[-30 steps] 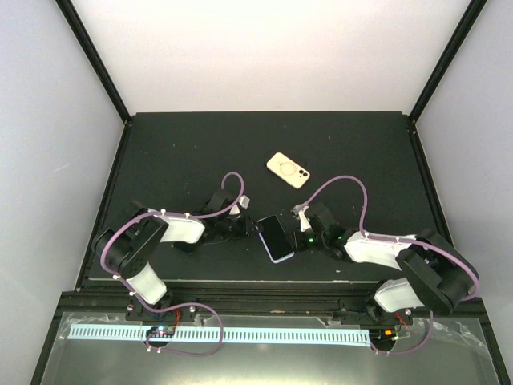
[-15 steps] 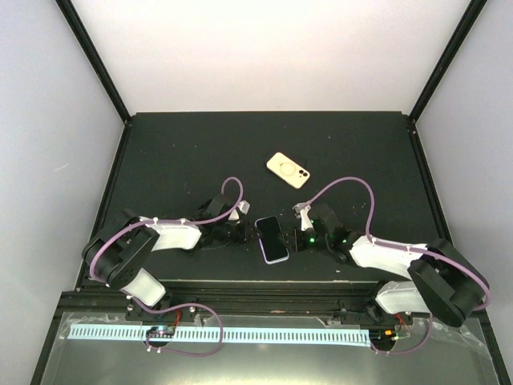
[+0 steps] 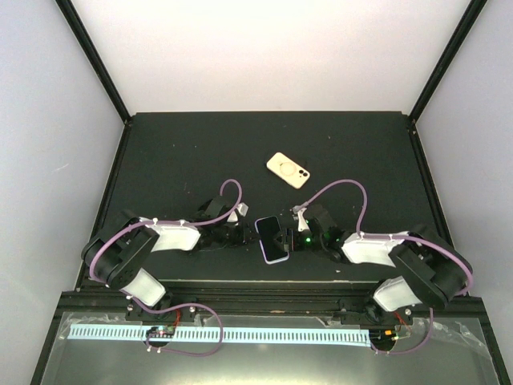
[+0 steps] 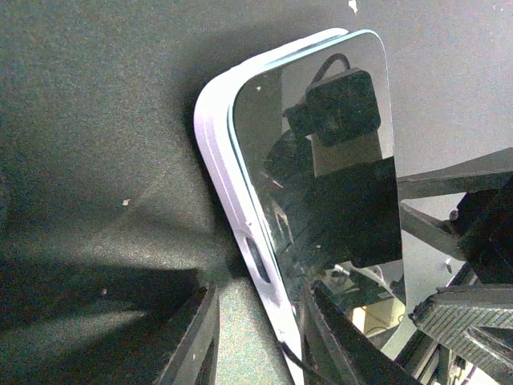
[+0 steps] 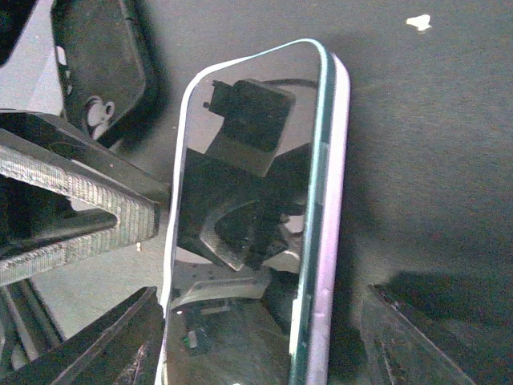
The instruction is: Put the phone into the phone case
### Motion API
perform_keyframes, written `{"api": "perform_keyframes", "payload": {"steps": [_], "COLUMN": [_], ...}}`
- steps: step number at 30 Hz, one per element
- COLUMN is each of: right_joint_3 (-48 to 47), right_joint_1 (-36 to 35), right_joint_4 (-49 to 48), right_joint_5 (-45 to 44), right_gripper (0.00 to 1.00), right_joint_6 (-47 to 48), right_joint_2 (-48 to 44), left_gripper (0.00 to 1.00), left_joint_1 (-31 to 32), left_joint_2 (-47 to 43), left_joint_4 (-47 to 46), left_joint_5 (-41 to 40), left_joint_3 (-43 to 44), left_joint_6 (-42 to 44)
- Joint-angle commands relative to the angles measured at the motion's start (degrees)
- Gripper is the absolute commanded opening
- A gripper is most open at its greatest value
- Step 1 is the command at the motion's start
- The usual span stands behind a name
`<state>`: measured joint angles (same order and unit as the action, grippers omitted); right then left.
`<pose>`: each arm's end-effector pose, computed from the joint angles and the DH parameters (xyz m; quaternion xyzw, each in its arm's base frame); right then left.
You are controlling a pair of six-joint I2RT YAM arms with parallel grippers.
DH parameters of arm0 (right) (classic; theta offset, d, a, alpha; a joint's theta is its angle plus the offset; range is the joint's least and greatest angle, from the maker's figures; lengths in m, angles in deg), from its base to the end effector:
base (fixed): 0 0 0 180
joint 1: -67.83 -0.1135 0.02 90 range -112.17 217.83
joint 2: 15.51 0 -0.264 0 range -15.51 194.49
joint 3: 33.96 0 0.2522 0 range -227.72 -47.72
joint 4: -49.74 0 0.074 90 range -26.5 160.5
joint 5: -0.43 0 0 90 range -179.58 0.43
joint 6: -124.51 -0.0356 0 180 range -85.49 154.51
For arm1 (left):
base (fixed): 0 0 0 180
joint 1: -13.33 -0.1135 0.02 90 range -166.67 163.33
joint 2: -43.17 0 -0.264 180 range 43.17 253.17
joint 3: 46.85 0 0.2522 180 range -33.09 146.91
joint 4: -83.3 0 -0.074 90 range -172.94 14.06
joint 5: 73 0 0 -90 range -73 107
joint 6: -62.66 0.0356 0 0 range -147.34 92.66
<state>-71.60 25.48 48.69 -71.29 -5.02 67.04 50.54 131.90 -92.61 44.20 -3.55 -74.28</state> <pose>0.1714 0.1714 0.1225 -0.0846 0.9065 0.3639 0.1965 0.1970 -0.1700 0.1174 0.0037 0.9156 -0.3891 0.1018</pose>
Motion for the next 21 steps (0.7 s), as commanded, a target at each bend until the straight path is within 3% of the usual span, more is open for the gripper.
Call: {"api": "perform_keyframes", "payload": {"steps": [1,21], "right_joint_3": [-0.22,-0.05], "right_joint_1": [-0.19,-0.01], "right_joint_4": [-5.45,-20.19], "right_joint_5": [3.43,14.72], "right_gripper": [0.68,0.7], "right_joint_6": [-3.41,-16.49], "right_joint_2": [4.05,5.79], "left_gripper": [0.29,0.19], "left_joint_1": [0.3,0.27], "left_joint_2": [0.7,-2.37], "left_joint_4": [-2.23,-0.6], "left_joint_5": [0.25,-1.52], "left_joint_3": [-0.5,-2.73], "left_joint_6": [-0.12,0.73]}}
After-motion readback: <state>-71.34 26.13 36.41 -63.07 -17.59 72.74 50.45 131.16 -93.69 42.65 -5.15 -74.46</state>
